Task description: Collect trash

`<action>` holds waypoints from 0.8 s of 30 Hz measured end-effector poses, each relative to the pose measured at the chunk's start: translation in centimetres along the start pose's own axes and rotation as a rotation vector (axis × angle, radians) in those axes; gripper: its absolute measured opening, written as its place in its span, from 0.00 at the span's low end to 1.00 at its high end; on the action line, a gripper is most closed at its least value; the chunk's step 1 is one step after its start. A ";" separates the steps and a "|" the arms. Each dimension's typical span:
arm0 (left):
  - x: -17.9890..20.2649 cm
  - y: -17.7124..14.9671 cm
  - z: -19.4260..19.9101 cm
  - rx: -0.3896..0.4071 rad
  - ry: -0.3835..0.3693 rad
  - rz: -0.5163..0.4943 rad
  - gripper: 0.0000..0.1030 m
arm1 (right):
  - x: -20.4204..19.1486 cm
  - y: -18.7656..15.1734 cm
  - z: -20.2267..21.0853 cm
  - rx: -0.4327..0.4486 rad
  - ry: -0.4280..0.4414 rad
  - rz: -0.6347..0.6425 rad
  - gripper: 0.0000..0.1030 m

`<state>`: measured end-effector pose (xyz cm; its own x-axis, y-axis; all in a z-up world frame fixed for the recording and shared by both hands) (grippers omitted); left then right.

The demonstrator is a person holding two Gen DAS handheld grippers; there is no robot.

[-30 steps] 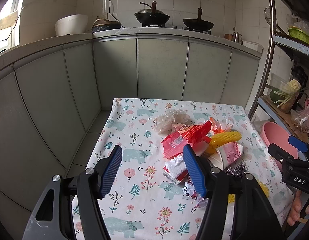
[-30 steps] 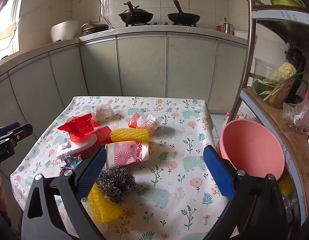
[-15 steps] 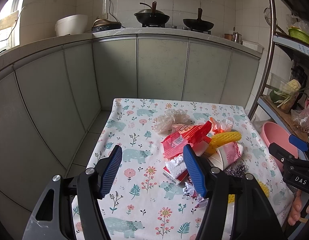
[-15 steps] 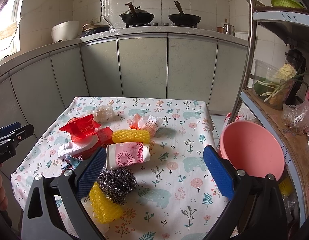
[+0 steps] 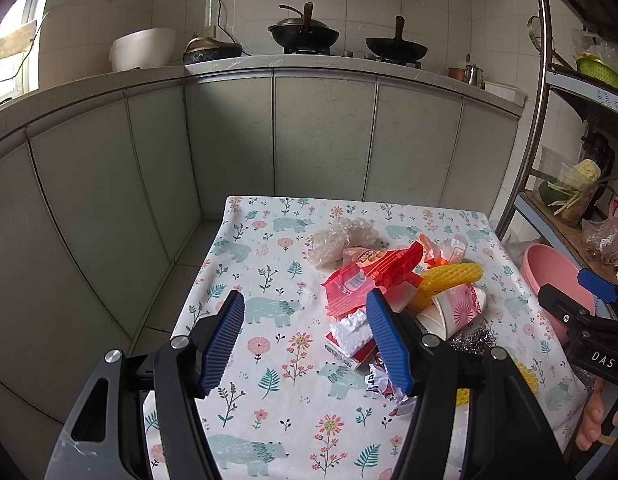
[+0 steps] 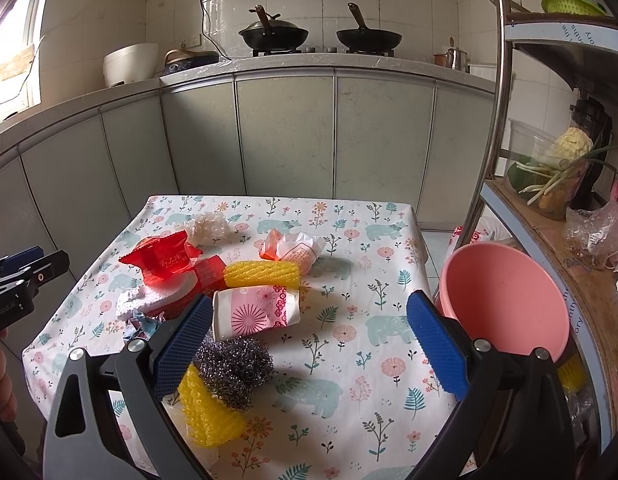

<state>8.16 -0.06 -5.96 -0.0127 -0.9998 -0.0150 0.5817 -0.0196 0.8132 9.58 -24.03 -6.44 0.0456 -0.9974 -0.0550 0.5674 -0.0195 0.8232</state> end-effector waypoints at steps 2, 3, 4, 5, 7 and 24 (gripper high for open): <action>0.1 0.0 0.0 0.002 -0.001 0.000 0.61 | 0.0 0.0 0.0 0.000 0.000 0.000 0.95; 0.1 0.0 0.0 0.001 -0.001 0.001 0.61 | 0.0 0.0 0.0 0.000 -0.001 0.000 0.95; 0.1 0.0 0.0 0.002 -0.001 0.001 0.61 | 0.0 0.0 0.0 0.000 -0.001 0.000 0.95; 0.1 0.0 0.0 0.001 -0.002 0.002 0.61 | 0.0 0.0 0.0 0.000 -0.001 -0.001 0.95; 0.0 0.0 0.0 -0.001 -0.002 0.003 0.61 | 0.0 0.0 0.0 -0.001 0.000 -0.001 0.95; -0.7 -0.2 -0.4 -0.006 -0.053 0.025 0.63 | 0.1 -0.3 -0.1 -0.004 0.003 -0.006 0.95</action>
Point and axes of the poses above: each gripper's, at about its wrist camera, not at the fingertips, and z roughly against the way its jaws point, x to its right, y to its top, the point moved 10 cm from there along -z, roughly the way its jaws point, and after that the axes turned 2 degrees about -z, right-handed, at the moved point
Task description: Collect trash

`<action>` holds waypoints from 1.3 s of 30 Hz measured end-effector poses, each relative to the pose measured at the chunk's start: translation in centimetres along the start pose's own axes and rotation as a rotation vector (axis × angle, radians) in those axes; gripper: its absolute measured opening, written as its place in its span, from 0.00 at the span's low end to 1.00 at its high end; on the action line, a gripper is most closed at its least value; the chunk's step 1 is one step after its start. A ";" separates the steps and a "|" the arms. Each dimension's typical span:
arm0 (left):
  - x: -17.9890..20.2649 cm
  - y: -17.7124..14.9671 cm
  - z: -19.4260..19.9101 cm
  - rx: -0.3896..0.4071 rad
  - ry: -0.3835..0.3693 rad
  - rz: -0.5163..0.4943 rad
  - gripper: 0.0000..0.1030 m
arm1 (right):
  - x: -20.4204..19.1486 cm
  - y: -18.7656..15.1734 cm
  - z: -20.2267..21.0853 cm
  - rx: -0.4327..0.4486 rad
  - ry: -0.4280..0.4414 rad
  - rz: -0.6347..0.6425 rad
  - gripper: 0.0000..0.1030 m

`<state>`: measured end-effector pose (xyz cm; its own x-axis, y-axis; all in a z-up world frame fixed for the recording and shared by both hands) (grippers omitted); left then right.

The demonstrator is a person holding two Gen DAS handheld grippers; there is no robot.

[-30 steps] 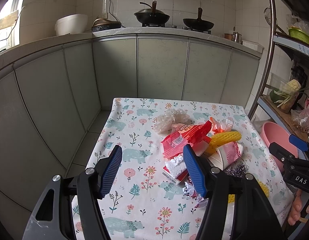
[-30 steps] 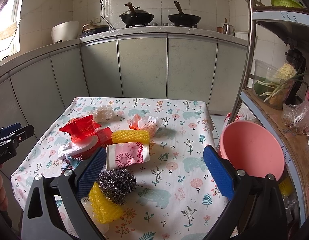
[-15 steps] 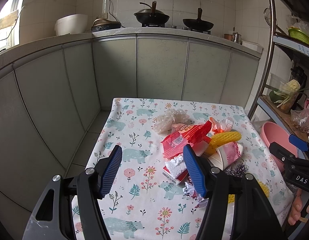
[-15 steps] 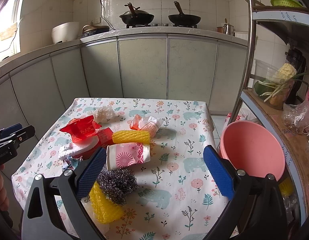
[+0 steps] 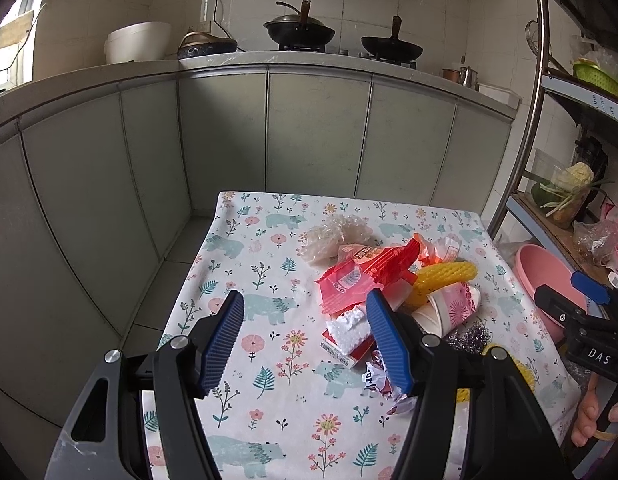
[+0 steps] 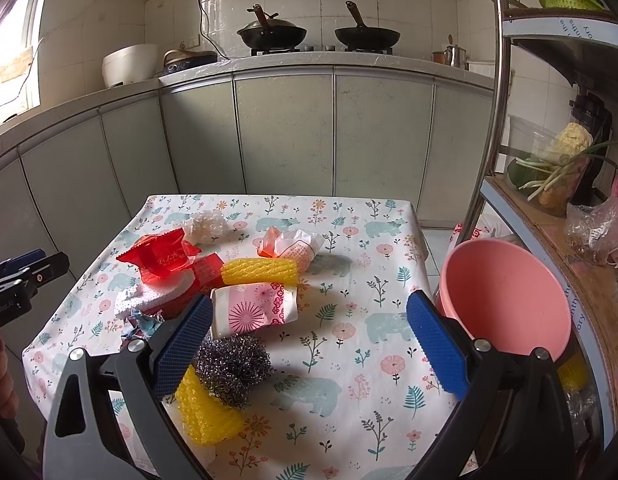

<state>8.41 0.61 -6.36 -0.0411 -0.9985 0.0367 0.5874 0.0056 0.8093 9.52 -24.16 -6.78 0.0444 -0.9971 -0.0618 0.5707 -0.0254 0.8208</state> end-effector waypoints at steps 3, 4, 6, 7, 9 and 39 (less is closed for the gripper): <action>-0.6 0.2 0.2 0.012 -0.017 0.008 0.64 | 0.1 -0.1 0.0 -0.001 0.005 -0.001 0.95; -0.7 0.2 0.2 0.015 -0.023 0.005 0.65 | 0.1 -0.1 -0.1 -0.003 0.008 0.000 0.95; -1.1 0.1 0.2 0.015 -0.029 -0.010 0.65 | 0.2 -0.3 -0.1 -0.010 0.017 0.002 0.95; -1.2 -0.1 0.2 0.009 -0.038 -0.017 0.65 | 0.1 -0.4 -0.1 -0.014 0.025 0.004 0.95; -1.2 -0.8 0.0 -0.013 -0.072 -0.021 0.65 | 0.0 -0.7 -0.2 -0.031 0.047 0.006 0.89; 8.4 -8.3 -4.6 -0.290 -0.365 -0.183 0.43 | -5.1 -6.9 -0.2 -0.304 0.408 0.044 0.41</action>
Point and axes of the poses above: each gripper's, at about its wrist camera, not at the fingertips, and z roughly against the way its jaws point, x to its right, y to its top, the point moved 10 cm from there along -z, roughly the way its jaws point, and after that the axes turned 2 degrees about -z, right-handed, at the moved point
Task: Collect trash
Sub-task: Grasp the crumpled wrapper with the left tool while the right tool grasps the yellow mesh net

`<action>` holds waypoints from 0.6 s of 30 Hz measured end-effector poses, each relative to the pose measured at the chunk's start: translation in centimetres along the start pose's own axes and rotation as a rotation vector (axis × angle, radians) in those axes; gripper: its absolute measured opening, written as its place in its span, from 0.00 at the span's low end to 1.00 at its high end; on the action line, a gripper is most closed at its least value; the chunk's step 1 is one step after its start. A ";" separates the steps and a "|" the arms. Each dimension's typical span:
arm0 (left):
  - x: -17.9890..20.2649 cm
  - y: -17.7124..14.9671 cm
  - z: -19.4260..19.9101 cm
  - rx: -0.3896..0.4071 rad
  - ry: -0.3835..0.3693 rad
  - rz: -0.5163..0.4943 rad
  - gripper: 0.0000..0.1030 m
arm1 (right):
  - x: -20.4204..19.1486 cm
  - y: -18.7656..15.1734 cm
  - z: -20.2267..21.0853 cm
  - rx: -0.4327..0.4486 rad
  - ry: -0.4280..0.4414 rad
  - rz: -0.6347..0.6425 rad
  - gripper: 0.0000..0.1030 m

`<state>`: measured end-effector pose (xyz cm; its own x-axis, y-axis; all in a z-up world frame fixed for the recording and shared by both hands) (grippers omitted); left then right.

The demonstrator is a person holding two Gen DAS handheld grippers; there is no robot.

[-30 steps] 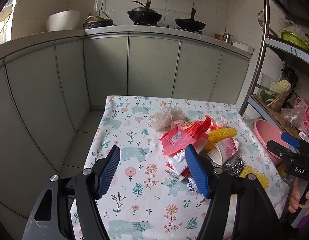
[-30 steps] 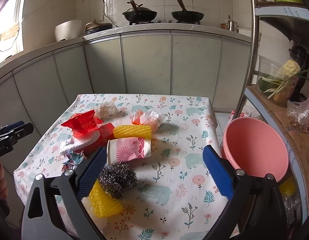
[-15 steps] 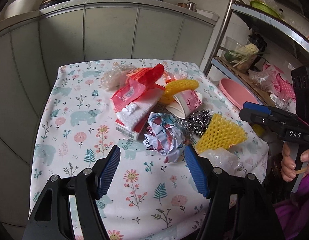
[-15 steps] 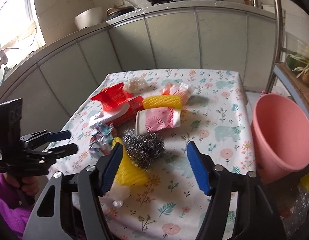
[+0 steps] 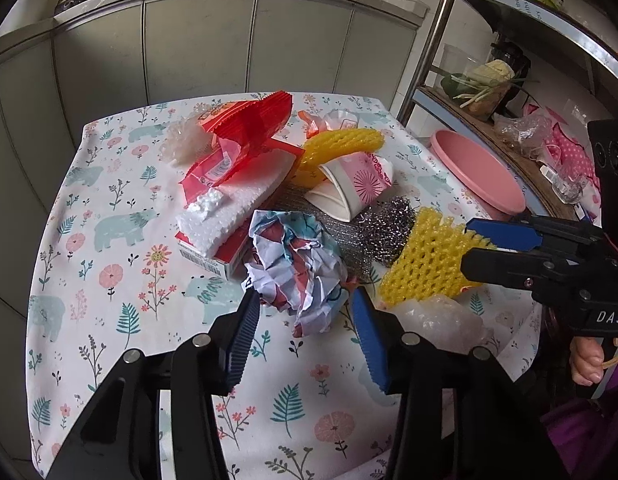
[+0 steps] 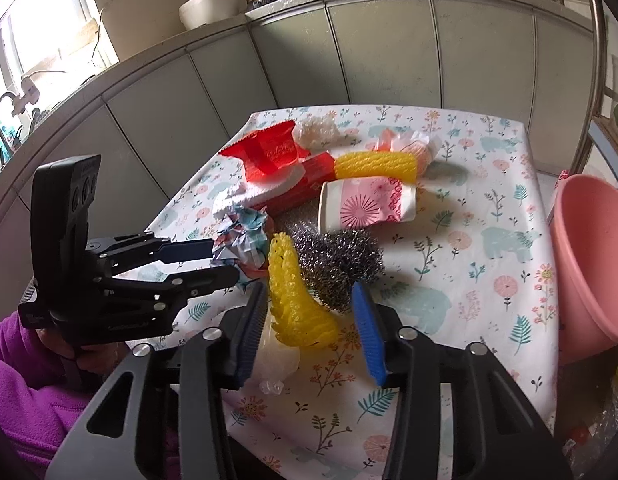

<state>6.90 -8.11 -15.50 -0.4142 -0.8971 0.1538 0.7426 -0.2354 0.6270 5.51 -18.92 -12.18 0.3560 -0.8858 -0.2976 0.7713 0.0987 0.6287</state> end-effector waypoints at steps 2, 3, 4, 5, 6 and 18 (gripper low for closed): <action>-0.1 0.0 -0.3 -0.004 -0.003 0.004 0.31 | -0.1 -0.3 -0.3 -0.012 0.008 -0.001 0.30; 0.1 -0.1 -0.4 -0.007 -0.019 0.007 0.21 | -0.1 -0.4 -0.5 -0.018 0.014 -0.005 0.27; 0.2 -0.1 -0.3 -0.006 -0.024 0.006 0.20 | -0.2 -0.5 -0.6 -0.022 0.024 -0.008 0.21; 0.2 0.0 -0.1 0.002 -0.020 -0.001 0.16 | -0.3 -0.6 -0.7 -0.025 0.034 -0.011 0.15; 0.3 0.0 0.1 0.011 -0.018 -0.010 0.13 | -0.4 -0.7 -0.6 -0.025 0.039 -0.012 0.13; -0.3 2.2 5.5 0.152 -0.005 0.013 0.01 | -1.4 1.7 3.2 0.104 0.081 -0.020 0.10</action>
Point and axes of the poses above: each gripper's, at about its wrist camera, not at the fingertips, and z roughly against the way its jaws point, x to its right, y to its top, the point moved 10 cm from there along -z, roughly the way its jaws point, and after that the axes turned 2 degrees about -z, right-handed, at the moved point
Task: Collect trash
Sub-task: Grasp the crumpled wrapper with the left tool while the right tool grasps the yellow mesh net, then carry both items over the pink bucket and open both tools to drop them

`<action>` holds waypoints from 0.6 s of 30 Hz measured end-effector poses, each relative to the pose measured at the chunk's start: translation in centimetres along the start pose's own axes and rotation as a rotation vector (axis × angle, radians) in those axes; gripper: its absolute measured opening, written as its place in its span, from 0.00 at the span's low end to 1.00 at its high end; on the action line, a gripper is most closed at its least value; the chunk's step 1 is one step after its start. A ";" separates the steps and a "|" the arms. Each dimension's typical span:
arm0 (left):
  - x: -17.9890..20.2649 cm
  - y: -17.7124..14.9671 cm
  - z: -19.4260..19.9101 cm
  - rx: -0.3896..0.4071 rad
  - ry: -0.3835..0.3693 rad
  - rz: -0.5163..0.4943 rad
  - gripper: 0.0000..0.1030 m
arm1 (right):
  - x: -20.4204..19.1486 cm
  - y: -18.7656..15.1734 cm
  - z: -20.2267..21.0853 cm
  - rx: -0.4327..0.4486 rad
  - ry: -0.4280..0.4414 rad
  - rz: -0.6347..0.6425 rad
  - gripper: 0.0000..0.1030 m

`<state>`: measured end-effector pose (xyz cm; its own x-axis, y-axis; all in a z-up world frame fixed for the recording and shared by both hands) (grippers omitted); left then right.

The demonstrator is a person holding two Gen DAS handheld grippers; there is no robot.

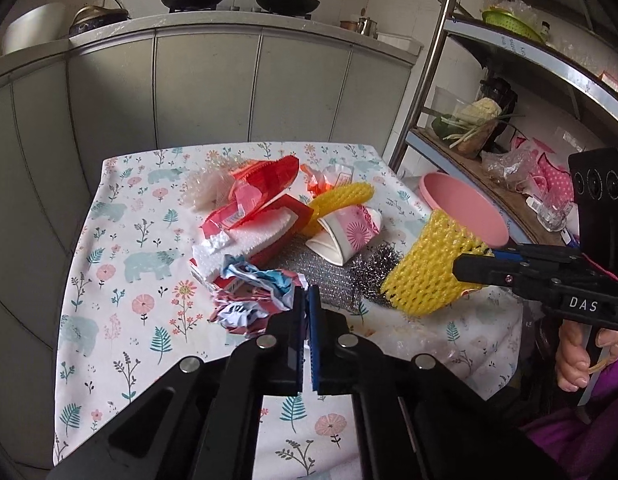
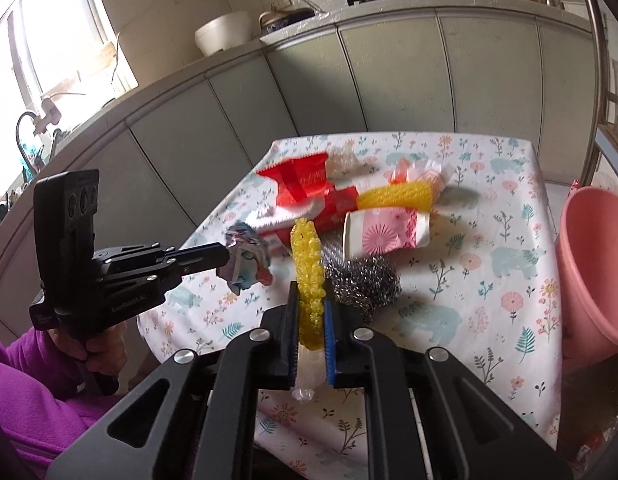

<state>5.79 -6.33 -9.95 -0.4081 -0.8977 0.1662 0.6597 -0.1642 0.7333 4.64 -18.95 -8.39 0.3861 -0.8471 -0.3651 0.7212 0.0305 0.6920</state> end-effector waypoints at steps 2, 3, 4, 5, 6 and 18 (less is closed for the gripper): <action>0.0 0.7 0.8 0.027 0.003 0.000 0.01 | 0.1 0.7 0.9 0.030 0.005 -0.011 0.10; 0.1 0.9 1.1 0.037 0.009 -0.005 0.01 | 0.3 1.1 1.3 0.043 0.007 -0.020 0.10; 0.1 1.3 1.4 0.050 0.013 -0.008 0.01 | 0.5 1.4 1.7 0.054 0.008 -0.028 0.10; 0.1 1.6 1.6 0.060 0.012 -0.006 0.01 | 0.7 1.6 2.0 0.066 0.008 -0.036 0.10; 0.1 2.0 1.9 0.071 0.010 -0.006 0.01 | 1.0 1.8 2.4 0.077 0.009 -0.046 0.10; 3.7 6.3 1.5 0.136 -0.026 -0.067 0.01 | 5.8 3.5 6.1 0.208 -0.082 -0.127 0.10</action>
<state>7.47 -10.11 -3.71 -0.4653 -0.8756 0.1298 0.5401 -0.1647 0.8253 5.88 -26.96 -4.27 0.2462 -0.8776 -0.4114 0.6241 -0.1812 0.7600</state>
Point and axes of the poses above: each gripper's, at about its wrist camera, not at the fingertips, and z roughly against the way its jaws point, x to its right, y to its top, the point moved 10 cm from there along -z, roughly the way its jaws point, and after that the axes turned 2 degrees about -z, right-handed, at the moved point
